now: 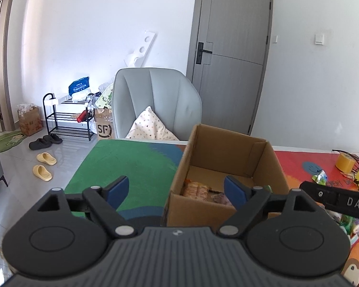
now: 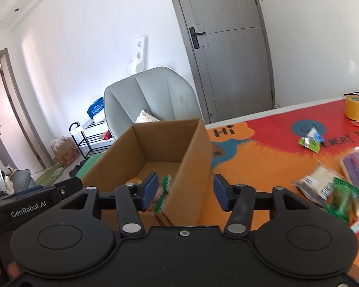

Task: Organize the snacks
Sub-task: 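Withdraw both tools from the box back toward the snack pile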

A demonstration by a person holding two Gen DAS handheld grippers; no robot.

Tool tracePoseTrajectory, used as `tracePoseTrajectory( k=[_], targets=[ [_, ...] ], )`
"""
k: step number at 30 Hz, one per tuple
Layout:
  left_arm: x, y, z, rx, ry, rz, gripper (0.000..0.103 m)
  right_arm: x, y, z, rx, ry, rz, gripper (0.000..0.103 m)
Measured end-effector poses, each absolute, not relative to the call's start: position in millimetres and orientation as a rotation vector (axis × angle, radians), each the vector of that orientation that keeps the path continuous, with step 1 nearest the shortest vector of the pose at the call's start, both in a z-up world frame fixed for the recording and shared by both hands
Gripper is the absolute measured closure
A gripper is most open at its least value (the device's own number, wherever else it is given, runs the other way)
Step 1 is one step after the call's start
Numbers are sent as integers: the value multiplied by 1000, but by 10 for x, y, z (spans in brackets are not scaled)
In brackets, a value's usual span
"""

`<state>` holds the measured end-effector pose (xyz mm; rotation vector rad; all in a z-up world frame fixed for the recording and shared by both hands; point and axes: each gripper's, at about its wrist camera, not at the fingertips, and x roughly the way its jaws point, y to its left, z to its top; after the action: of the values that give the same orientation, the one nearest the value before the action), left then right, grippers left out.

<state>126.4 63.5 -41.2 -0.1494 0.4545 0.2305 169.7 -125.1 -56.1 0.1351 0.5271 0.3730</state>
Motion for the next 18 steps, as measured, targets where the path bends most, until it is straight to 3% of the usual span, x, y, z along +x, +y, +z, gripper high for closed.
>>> tracePoseTrajectory(
  k=[5,7,9,18],
  targets=[
    [1199,511,-411,-152,450,231,16,1570,-1419,-574,139,518,340,29],
    [1188,460,-411,-157,454,227,16,1520,-1478,-579,137,515,324,10],
    [1175,386,-402,-154,457,218,16,1460,-1544,-577,131,497,299,5],
    [1064,79,-444,-127,462,185,15,1321,-1947,-640,160,479,230,0]
  ],
)
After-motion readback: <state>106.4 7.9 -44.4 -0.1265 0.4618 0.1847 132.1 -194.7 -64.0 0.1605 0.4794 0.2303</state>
